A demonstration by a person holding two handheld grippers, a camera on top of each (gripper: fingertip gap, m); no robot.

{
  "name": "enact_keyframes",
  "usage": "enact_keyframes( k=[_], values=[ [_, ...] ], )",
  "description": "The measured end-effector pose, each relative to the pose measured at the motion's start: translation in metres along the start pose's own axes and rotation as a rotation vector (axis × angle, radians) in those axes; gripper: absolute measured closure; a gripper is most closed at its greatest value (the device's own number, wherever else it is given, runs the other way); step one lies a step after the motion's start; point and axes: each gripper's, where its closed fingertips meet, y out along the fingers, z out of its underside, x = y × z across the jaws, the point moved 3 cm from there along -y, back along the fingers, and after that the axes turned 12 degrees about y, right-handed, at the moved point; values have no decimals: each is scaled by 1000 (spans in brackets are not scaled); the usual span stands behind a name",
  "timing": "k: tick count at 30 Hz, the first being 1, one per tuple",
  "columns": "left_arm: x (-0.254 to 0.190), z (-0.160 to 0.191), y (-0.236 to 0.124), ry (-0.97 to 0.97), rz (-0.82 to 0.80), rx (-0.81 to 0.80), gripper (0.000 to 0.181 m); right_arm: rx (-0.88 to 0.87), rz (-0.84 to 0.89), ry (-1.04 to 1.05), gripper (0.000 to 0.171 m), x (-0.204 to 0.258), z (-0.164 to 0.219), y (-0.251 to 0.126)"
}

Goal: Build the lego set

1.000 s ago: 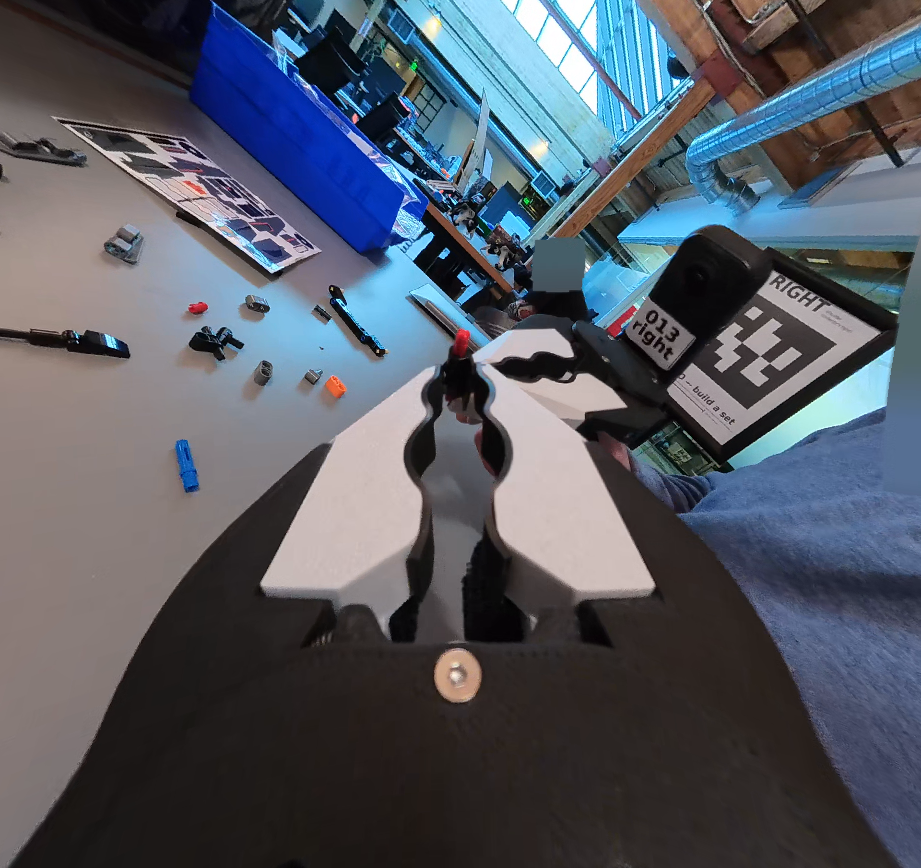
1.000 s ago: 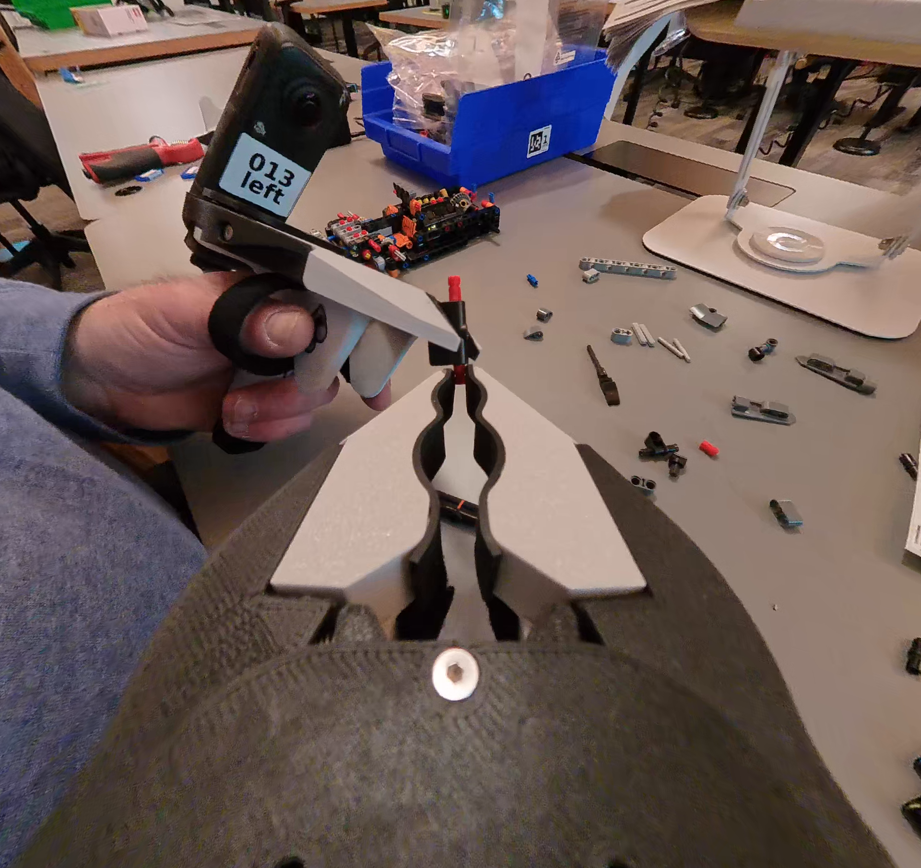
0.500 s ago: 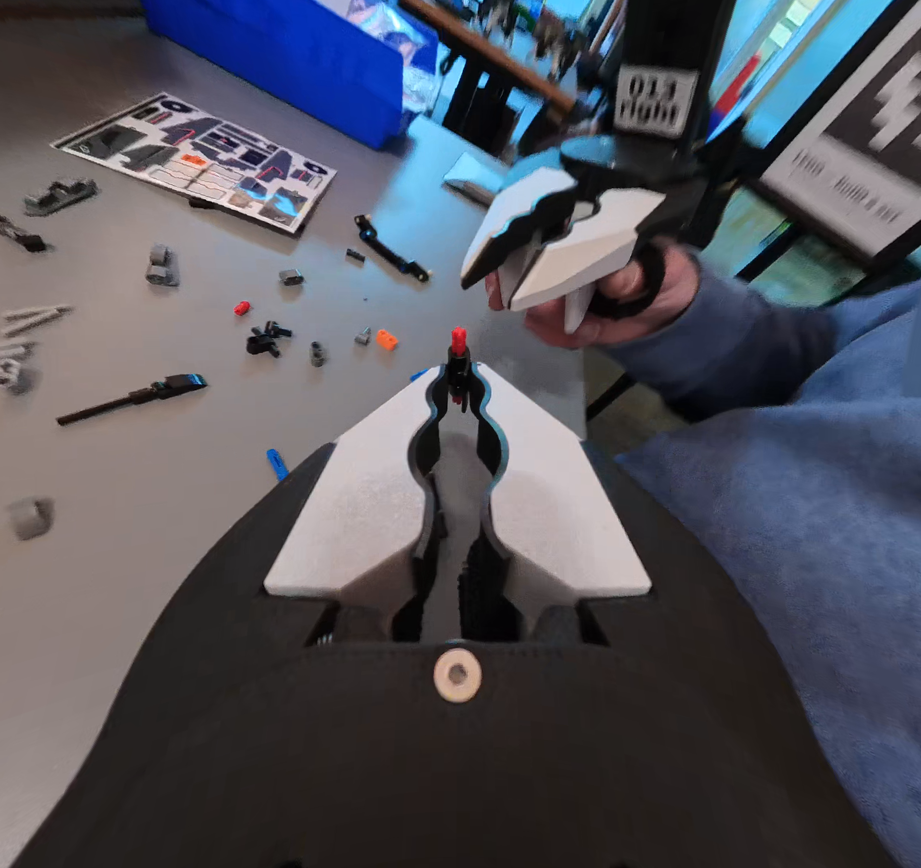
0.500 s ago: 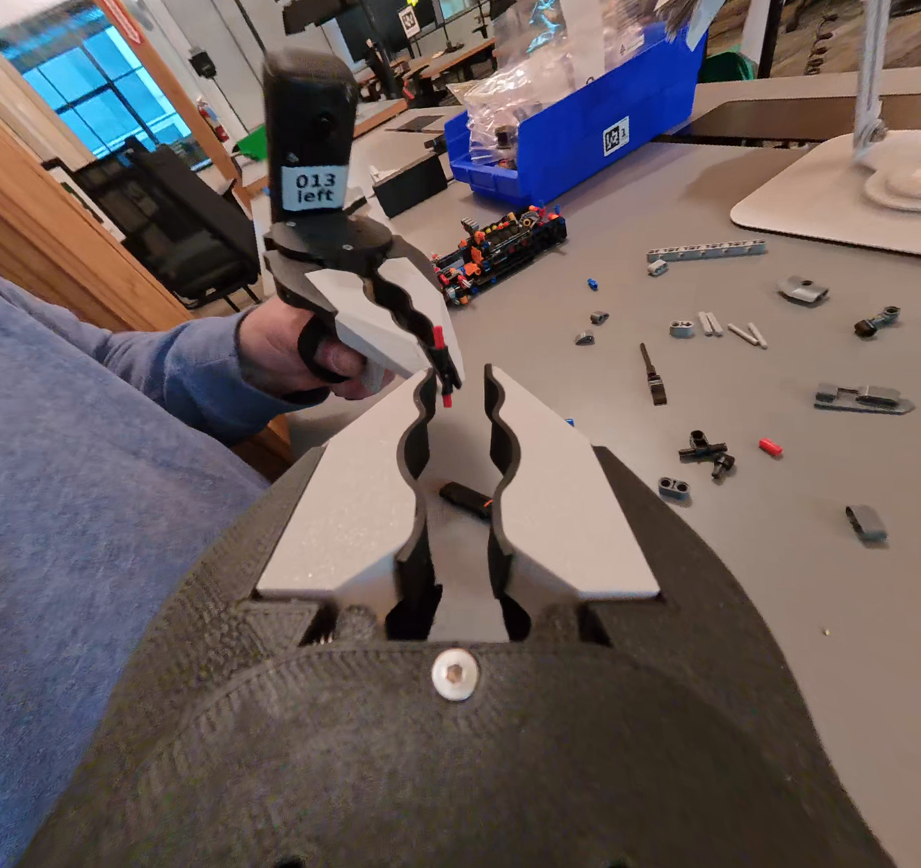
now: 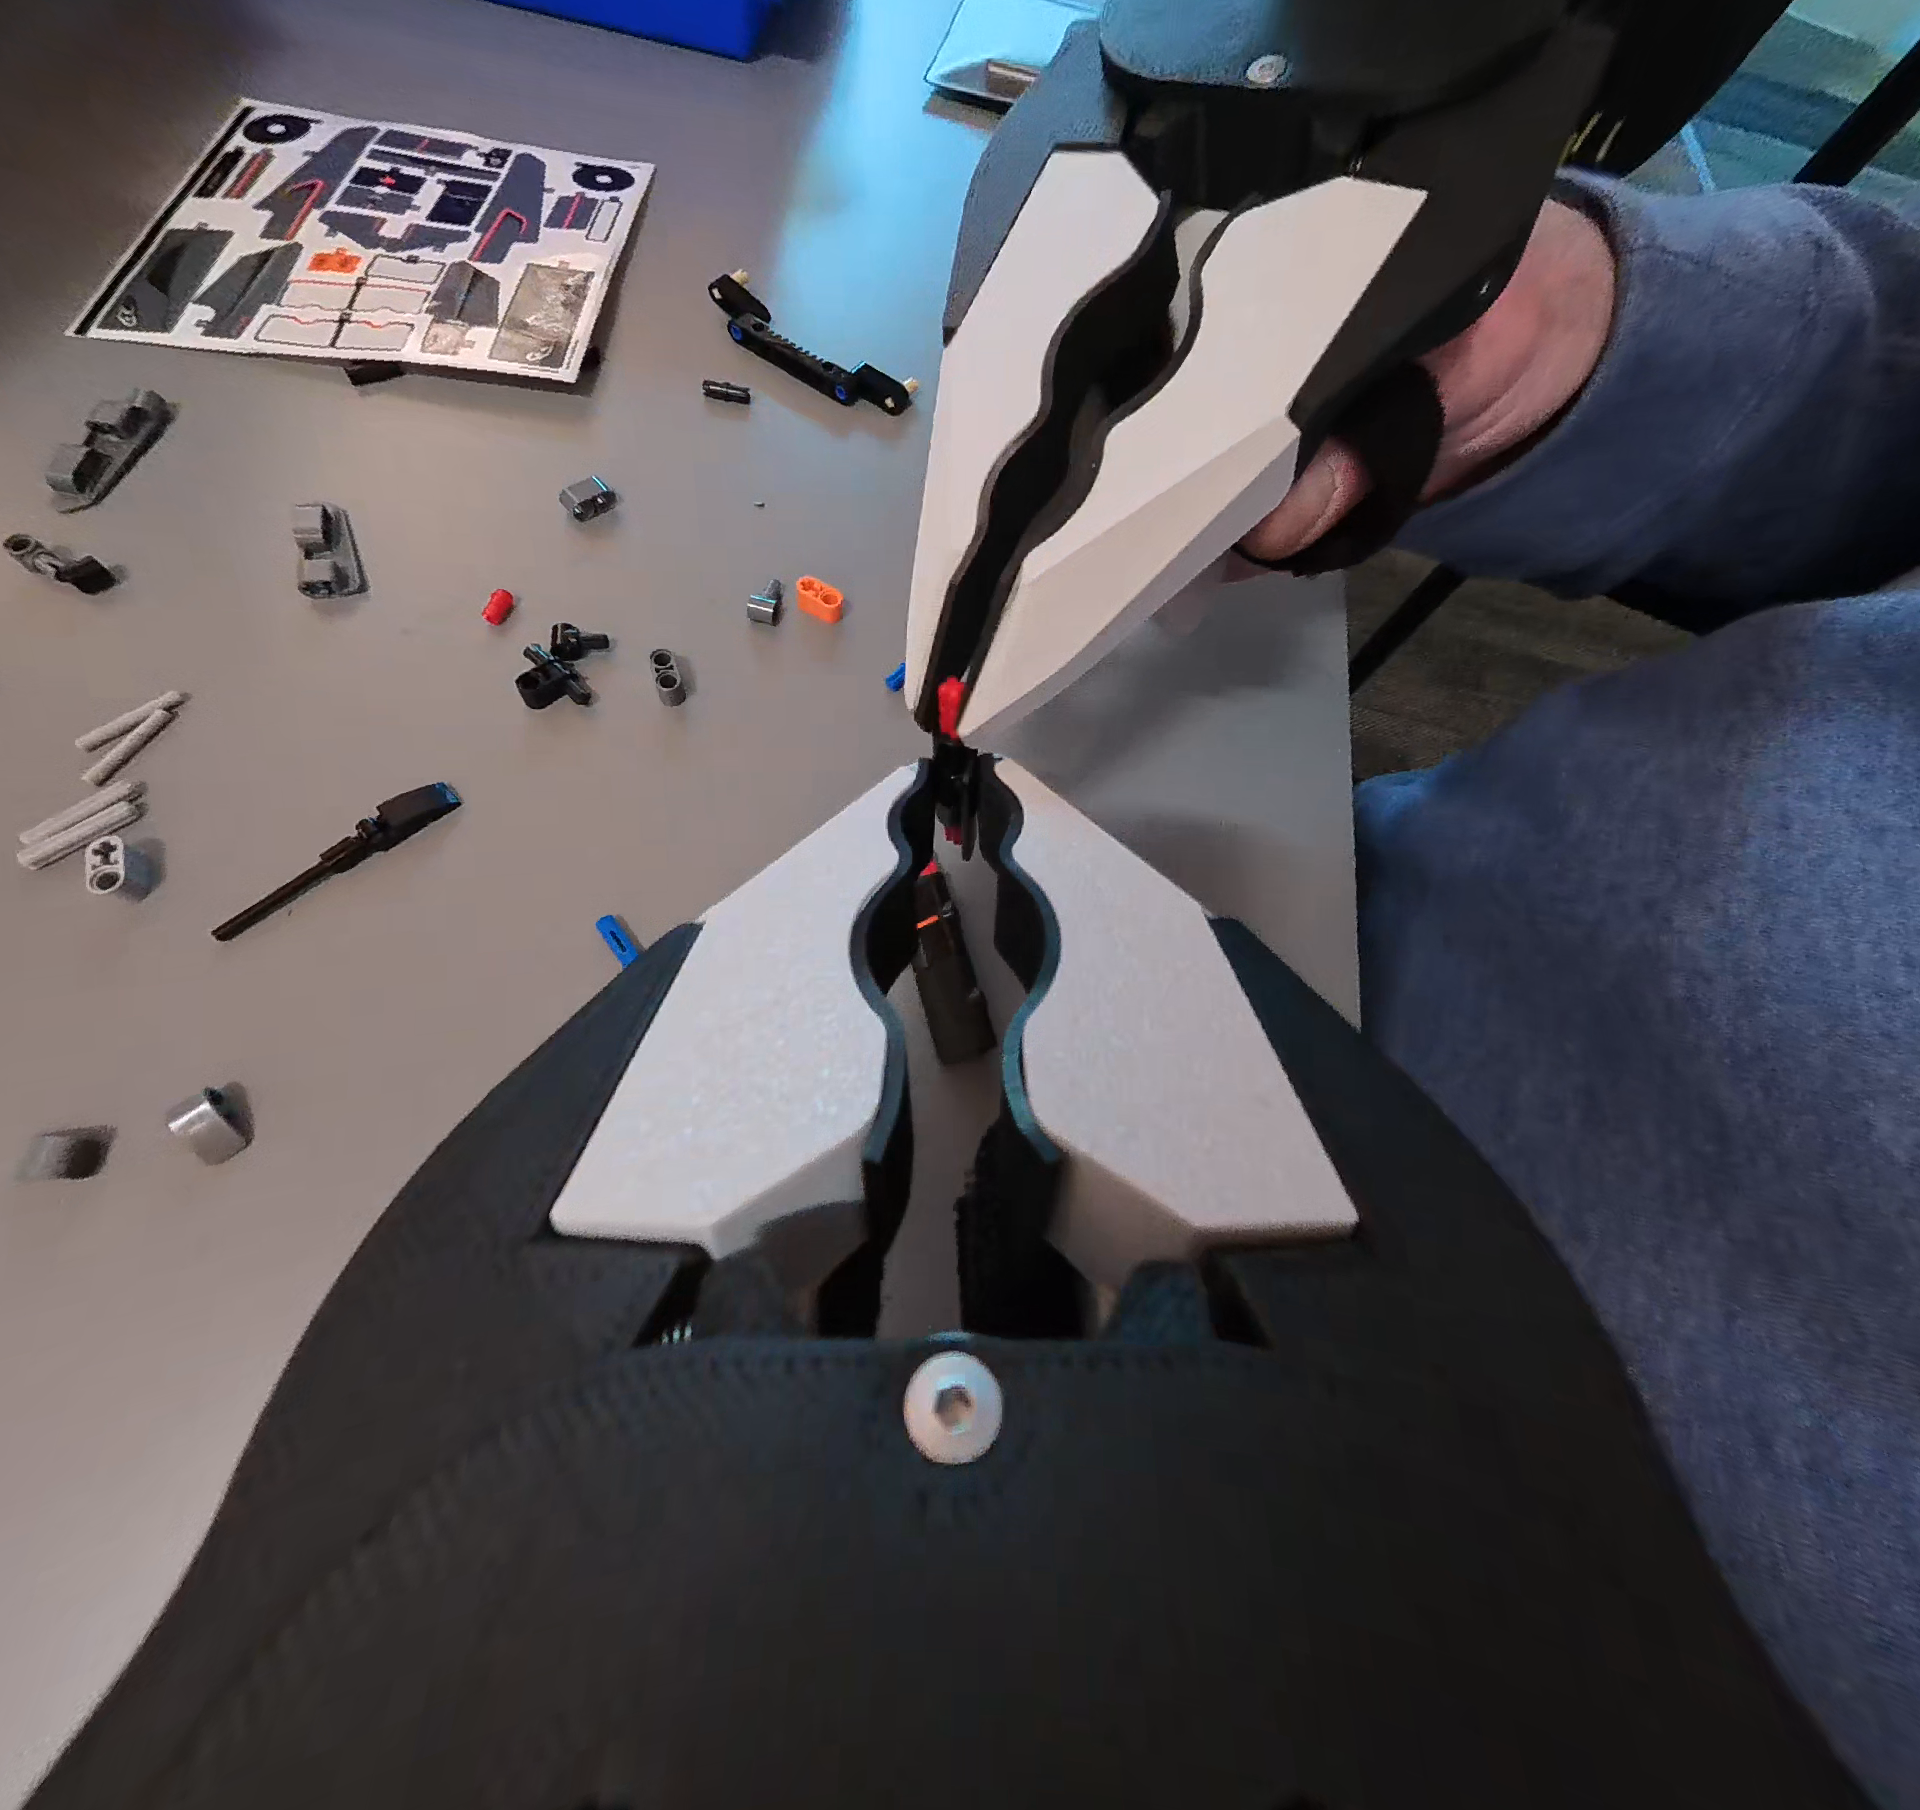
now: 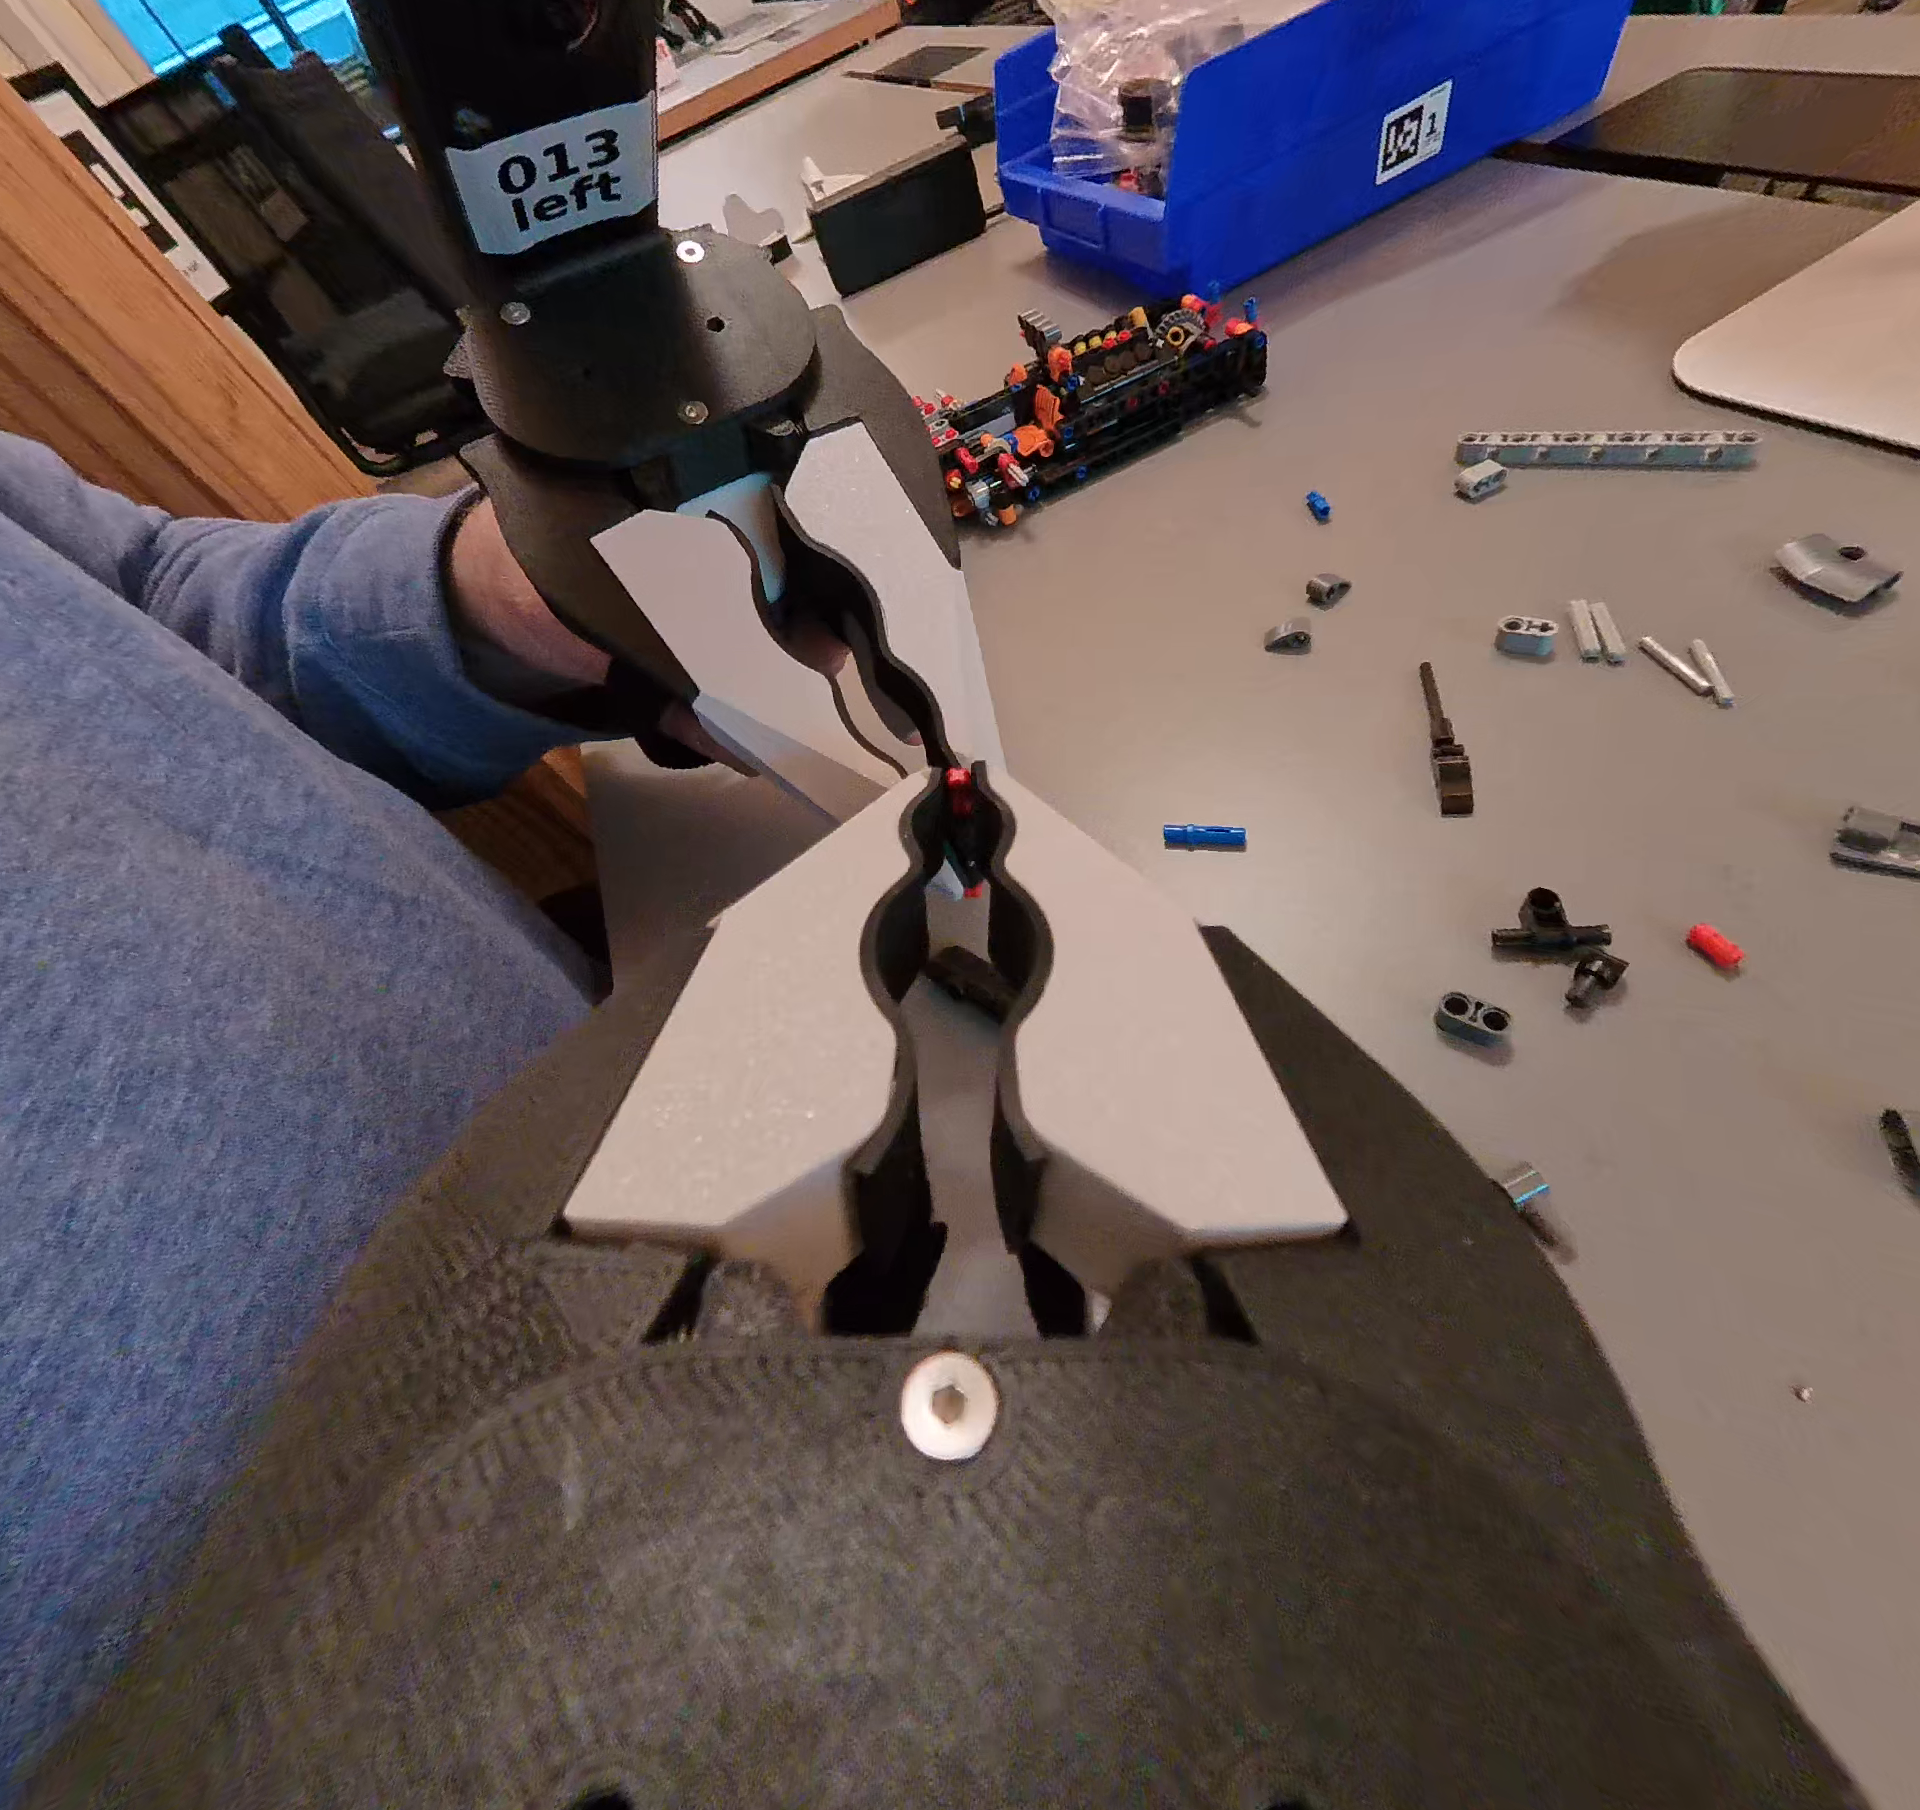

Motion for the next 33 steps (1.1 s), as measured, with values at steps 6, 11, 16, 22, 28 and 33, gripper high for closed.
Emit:
enact_keyframes(
  k=[6,11,16,22,28,33],
  values=[
    [3,-10,-5,-19,-18,-95,174,-101,-75,120,171,-1,-9,-5],
    [4,-20,-5,-80,-13,-221,170,-157,-117,187,171,1,-11,-6],
    [2,-22,-9,-61,-12,-235,176,-168,-101,146,171,6,-14,-8],
    [-1,-23,-11,-26,-19,-234,176,-165,-128,143,171,11,-15,-9],
    [-5,-25,-18,45,-51,-208,176,-166,-173,169,171,17,-17,-10],
    [-9,-27,-22,65,-51,-204,176,-159,-207,185,171,21,-16,-10]
  ],
)
